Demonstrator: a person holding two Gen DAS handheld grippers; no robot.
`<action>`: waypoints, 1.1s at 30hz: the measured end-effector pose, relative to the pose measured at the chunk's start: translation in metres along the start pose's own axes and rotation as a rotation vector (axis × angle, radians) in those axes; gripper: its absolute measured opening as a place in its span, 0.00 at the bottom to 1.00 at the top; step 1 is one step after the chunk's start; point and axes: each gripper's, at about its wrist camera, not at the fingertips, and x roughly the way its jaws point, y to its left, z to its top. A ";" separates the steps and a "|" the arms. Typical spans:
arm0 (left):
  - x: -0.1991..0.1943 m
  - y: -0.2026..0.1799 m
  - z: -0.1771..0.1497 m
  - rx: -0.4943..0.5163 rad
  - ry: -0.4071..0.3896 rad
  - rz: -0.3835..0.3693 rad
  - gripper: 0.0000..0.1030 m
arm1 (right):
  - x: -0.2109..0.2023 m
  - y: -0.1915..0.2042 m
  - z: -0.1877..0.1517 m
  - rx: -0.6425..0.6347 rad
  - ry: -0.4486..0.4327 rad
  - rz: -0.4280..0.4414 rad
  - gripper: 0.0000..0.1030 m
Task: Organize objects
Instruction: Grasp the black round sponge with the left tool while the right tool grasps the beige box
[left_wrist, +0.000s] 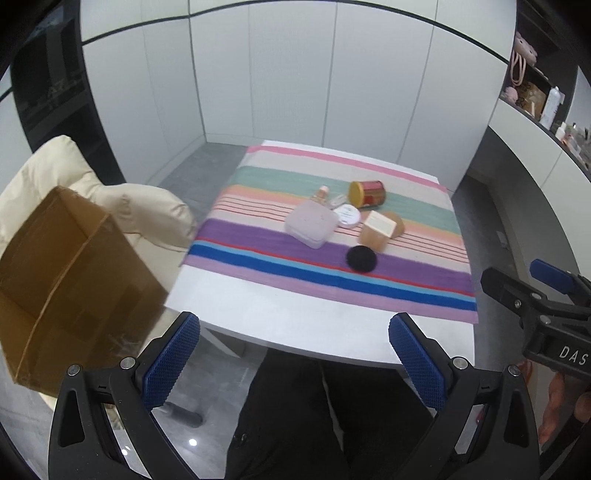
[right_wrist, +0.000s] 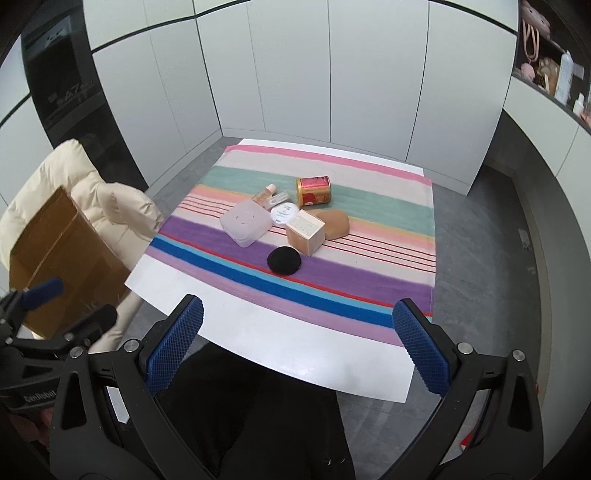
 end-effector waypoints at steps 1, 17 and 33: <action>0.002 -0.002 0.001 0.004 0.003 -0.005 0.99 | 0.002 -0.001 0.001 0.000 0.002 -0.008 1.00; 0.115 -0.035 0.039 0.106 0.073 -0.006 0.99 | 0.105 -0.035 0.038 -0.089 0.057 -0.079 0.94; 0.244 -0.081 0.024 0.207 0.164 -0.060 0.92 | 0.219 -0.065 0.013 -0.079 0.132 -0.087 0.86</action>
